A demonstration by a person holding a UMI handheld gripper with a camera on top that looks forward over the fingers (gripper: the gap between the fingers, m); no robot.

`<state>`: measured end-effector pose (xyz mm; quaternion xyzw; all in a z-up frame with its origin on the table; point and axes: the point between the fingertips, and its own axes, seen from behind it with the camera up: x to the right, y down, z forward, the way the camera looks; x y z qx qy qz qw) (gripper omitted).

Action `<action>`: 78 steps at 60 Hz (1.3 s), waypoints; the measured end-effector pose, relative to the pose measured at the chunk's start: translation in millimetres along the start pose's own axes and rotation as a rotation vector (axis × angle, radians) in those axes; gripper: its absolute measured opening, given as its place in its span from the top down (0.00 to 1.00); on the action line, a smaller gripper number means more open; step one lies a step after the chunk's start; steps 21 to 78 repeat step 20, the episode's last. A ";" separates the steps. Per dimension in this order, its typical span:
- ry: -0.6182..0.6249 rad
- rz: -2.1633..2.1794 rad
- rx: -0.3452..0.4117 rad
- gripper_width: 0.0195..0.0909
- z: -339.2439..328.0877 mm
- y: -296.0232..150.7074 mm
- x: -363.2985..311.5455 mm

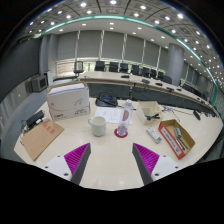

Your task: Pour water

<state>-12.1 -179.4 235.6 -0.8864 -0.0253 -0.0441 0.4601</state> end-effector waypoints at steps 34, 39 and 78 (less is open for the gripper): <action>0.000 0.004 0.020 0.07 -53.4 13.3 -3.5; 0.000 0.004 0.020 0.07 -53.4 13.3 -3.5; 0.000 0.004 0.020 0.07 -53.4 13.3 -3.5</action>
